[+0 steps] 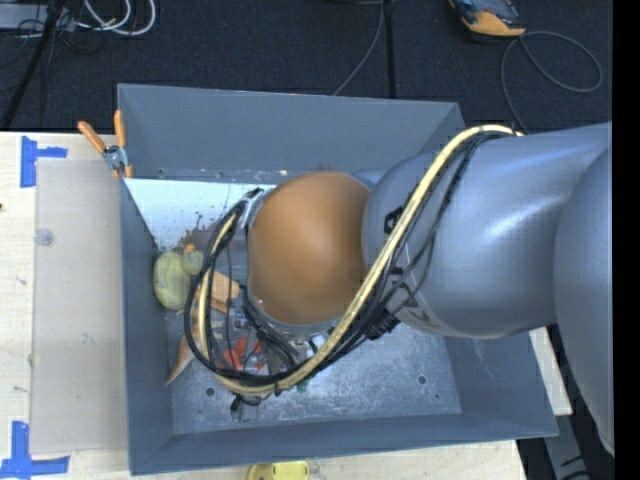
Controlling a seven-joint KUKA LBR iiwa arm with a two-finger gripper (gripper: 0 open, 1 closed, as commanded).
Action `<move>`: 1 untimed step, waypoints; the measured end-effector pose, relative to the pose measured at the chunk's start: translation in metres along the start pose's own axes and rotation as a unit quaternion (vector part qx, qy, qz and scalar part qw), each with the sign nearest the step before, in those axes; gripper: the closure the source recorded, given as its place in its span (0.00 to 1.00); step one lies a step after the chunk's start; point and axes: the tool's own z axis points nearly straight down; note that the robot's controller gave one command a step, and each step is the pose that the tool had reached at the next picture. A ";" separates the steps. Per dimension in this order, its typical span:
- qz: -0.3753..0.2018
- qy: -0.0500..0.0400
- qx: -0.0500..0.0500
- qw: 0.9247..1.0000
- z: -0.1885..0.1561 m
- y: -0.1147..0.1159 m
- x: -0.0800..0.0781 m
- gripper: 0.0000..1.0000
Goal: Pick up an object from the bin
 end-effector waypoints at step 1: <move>0.002 -0.004 -0.001 1.000 -0.004 -0.001 -0.002 0.00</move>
Offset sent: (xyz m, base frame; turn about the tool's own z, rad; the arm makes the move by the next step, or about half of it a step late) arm 0.0065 -0.0157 0.0610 0.0009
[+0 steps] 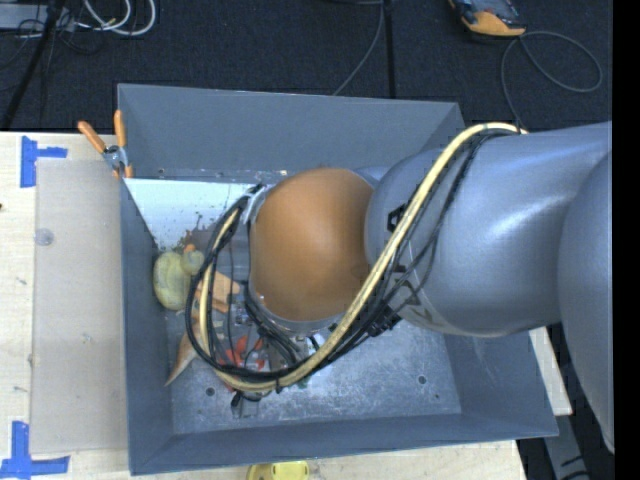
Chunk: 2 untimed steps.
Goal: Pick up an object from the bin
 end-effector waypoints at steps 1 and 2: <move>-0.002 0.005 0.002 1.000 -0.034 -0.009 -0.002 0.00; 0.005 0.002 0.001 1.000 -0.097 -0.002 0.004 0.00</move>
Offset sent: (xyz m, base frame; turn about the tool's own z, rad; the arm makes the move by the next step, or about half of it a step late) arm -0.0054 0.0002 0.1037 0.0130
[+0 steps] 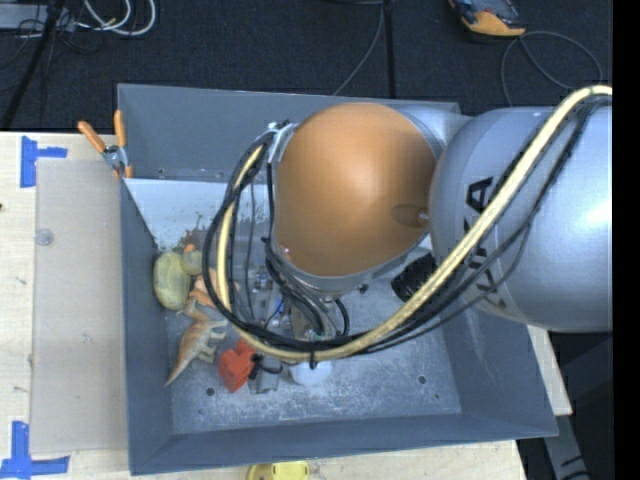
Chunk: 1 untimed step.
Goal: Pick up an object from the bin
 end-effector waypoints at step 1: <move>-0.006 0.002 0.000 1.000 -0.025 -0.011 -0.012 0.00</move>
Offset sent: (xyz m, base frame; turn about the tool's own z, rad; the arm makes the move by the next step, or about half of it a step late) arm -0.0001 0.0129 -0.0952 -0.0842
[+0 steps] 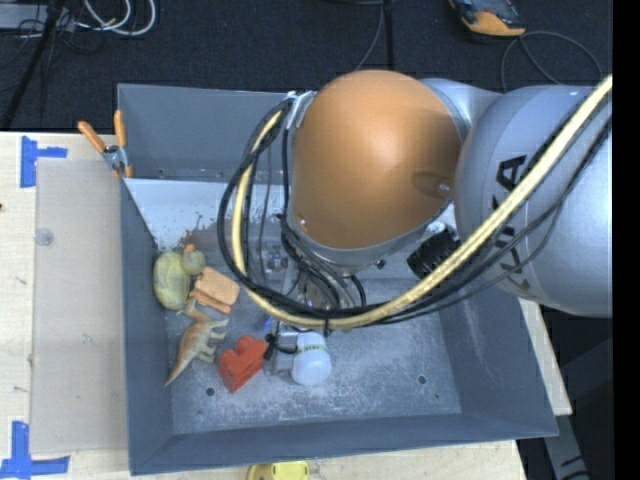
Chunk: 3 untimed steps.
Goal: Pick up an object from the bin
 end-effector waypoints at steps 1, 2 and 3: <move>-0.013 -0.003 -0.001 1.000 0.045 0.009 0.002 0.00; -0.054 -0.001 0.000 0.999 0.106 -0.006 0.005 0.00; -0.038 -0.001 0.000 0.999 0.140 -0.027 -0.012 0.00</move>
Offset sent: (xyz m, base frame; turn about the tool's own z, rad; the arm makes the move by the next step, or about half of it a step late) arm -0.0071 -0.0137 -0.1202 -0.1203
